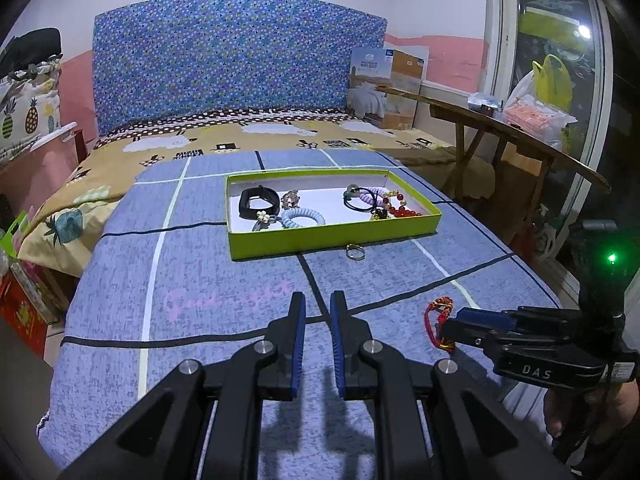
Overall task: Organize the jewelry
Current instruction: 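Grasp the red tassel charm with the right gripper and lift it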
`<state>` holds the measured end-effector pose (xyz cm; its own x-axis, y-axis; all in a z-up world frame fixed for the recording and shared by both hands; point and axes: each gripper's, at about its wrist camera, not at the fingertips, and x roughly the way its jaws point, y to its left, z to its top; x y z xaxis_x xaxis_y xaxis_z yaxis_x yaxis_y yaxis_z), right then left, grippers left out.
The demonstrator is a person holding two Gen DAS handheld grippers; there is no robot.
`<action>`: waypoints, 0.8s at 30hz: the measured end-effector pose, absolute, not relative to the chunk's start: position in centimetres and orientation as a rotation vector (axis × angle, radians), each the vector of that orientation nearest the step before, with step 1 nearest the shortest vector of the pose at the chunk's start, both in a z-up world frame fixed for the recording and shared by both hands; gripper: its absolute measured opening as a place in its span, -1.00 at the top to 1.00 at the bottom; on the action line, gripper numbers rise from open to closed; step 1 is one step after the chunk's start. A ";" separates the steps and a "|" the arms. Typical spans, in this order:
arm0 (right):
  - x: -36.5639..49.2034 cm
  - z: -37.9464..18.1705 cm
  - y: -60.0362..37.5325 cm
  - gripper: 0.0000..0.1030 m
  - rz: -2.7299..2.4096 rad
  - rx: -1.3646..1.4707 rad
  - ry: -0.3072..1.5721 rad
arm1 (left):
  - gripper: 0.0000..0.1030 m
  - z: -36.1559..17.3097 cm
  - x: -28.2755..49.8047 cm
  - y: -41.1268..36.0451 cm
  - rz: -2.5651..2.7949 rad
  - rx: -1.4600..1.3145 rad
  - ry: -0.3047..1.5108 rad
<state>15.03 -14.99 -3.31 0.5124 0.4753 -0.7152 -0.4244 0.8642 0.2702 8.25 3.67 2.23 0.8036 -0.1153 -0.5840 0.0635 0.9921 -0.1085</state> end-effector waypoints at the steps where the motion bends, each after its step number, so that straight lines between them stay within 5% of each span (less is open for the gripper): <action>1: 15.1 -3.3 -14.8 0.41 0.541 0.062 0.882 | 0.75 2.1 8.4 3.8 -0.094 -0.086 0.633; 19: 16.6 -3.4 -12.2 0.40 0.478 -0.044 0.874 | 0.75 1.2 9.6 3.7 -0.088 -0.087 0.660; 24: 16.8 -3.4 -12.8 0.76 0.482 -0.037 0.873 | 0.75 1.1 9.9 3.7 -0.089 -0.092 0.664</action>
<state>16.76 -12.84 -3.41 0.5427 0.3907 -0.7435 -0.4205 0.8927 0.1622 9.90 3.73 1.07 0.7837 -0.1117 -0.6110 0.0528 0.9921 -0.1136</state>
